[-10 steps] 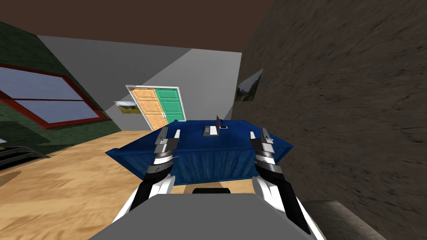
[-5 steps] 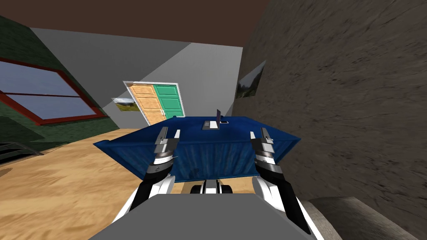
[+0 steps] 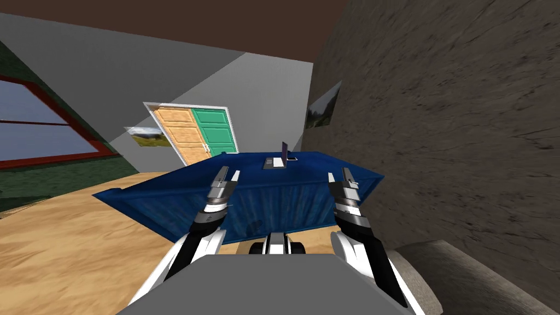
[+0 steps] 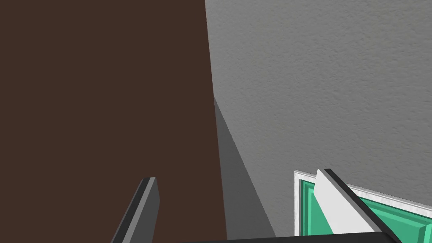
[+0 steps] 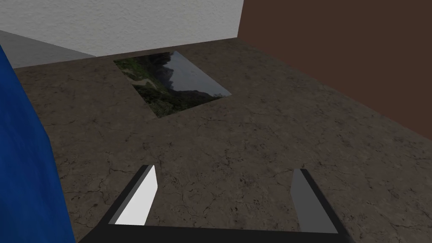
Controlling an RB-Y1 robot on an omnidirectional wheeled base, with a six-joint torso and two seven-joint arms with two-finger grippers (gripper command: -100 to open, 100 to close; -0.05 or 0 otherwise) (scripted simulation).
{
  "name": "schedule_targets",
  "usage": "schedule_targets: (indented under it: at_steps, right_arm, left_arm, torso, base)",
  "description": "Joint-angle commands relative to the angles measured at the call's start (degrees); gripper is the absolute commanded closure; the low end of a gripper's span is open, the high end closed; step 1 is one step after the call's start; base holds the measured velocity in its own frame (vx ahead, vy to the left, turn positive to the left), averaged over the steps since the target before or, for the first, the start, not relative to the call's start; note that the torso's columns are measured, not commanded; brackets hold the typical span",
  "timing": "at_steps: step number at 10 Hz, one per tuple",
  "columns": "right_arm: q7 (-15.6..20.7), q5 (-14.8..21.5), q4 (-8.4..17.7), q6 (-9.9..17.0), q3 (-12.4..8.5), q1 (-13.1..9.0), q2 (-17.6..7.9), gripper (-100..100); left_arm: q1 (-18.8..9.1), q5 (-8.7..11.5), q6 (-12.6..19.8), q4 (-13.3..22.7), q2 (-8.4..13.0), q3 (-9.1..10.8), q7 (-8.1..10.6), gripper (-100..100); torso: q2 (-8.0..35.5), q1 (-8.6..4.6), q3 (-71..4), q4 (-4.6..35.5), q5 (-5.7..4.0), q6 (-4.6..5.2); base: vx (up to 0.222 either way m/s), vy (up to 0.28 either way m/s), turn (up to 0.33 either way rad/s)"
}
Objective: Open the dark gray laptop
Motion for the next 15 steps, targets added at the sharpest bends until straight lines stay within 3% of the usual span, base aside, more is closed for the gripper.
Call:
schedule_targets:
  at_steps: [1, 3, 4, 6, 8, 11, 12, 15]
  right_arm:
    - [0.00, 0.00, 0.00, 0.00, 0.00, 0.00, 0.00, 0]
    - [0.00, 0.00, 0.00, 0.00, 0.00, 0.00, 0.00, 0]
    - [0.00, 0.00, 0.00, 0.00, 0.00, 0.00, 0.00, 0]
    - [0.00, 0.00, 0.00, 0.00, 0.00, 0.00, 0.00, 0]
    - [0.00, 0.00, 0.00, 0.00, 0.00, 0.00, 0.00, 0]
    - [0.00, 0.00, 0.00, 0.00, 0.00, 0.00, 0.00, 0]
    - [0.00, 0.00, 0.00, 0.00, 0.00, 0.01, 0.00, 0]
    - [0.00, 0.00, 0.00, 0.00, 0.00, 0.00, 0.00, 0]
  left_arm:
    - [-1.64, -4.54, 2.91, 0.86, 2.45, 1.57, 1.35, -100]
    - [-2.49, -6.84, 4.21, 1.31, 3.21, 2.35, 1.96, -100]
    - [-3.42, -9.08, 5.63, 1.79, 3.88, 3.18, 2.59, -100]
    - [-4.41, -11.45, 7.14, 2.31, 4.46, 4.07, 3.25, -100]
    - [-6.57, -15.34, 10.46, 3.39, 5.34, 5.96, 4.63, -100]
    - [-7.73, -19.10, 12.25, 3.96, 5.64, 6.96, 5.34, -100]
    - [-8.94, -21.33, 14.12, 4.54, 5.86, 7.98, 6.04, -100]
    - [-10.20, -24.48, 16.07, 5.15, 5.99, 9.02, 6.73, -100]
  torso:
    - [0.05, -0.01, 0.02, 0.01, 0.00, 0.00]
    - [-0.02, -0.01, -0.01, 0.00, 0.00, 0.00]
    - [-0.03, -0.10, -0.02, -0.01, -0.03, -0.02]
    - [0.03, -0.07, 0.01, 0.01, -0.02, 0.01]
    - [0.01, 0.00, 0.01, 0.01, 0.00, 0.01]
    - [0.00, -0.07, 0.00, 0.00, -0.02, 0.01]
    - [0.00, -0.10, 0.00, 0.01, -0.03, -0.02]
    - [0.01, -0.03, 0.00, 0.01, -0.01, 0.02]
  base:
    - [-0.014, 0.067, -0.203]
    - [0.002, 0.060, -0.160]
    - [0.004, 0.037, -0.159]
    - [-0.012, 0.044, -0.183]
    - [-0.007, 0.058, -0.250]
    - [-0.009, 0.045, -0.135]
    - [-0.011, 0.031, -0.231]
    - [-0.012, 0.031, -0.146]
